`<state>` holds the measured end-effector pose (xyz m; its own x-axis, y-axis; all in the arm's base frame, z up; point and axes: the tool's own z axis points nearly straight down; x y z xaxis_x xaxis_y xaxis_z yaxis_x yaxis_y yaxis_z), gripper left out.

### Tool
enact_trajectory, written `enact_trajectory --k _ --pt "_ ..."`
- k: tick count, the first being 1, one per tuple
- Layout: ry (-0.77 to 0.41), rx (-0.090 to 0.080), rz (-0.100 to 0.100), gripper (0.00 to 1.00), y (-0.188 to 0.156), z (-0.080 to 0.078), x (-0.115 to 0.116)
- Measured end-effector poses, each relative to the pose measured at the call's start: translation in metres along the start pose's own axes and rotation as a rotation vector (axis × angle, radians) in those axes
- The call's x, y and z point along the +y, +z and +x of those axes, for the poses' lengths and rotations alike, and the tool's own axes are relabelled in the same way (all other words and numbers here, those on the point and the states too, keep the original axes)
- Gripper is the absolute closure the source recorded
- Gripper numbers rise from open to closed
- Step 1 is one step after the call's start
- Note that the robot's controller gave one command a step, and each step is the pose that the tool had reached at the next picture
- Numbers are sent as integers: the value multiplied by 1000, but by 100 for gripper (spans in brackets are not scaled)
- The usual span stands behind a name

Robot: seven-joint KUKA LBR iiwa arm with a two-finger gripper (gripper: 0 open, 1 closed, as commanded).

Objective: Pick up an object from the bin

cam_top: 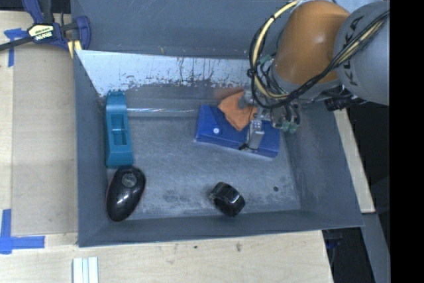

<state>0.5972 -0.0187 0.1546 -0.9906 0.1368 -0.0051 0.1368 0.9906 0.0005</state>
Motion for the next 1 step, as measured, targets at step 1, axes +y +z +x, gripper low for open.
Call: enact_trajectory --k 1 --pt "43 -11 0 0 75 -5 -10"
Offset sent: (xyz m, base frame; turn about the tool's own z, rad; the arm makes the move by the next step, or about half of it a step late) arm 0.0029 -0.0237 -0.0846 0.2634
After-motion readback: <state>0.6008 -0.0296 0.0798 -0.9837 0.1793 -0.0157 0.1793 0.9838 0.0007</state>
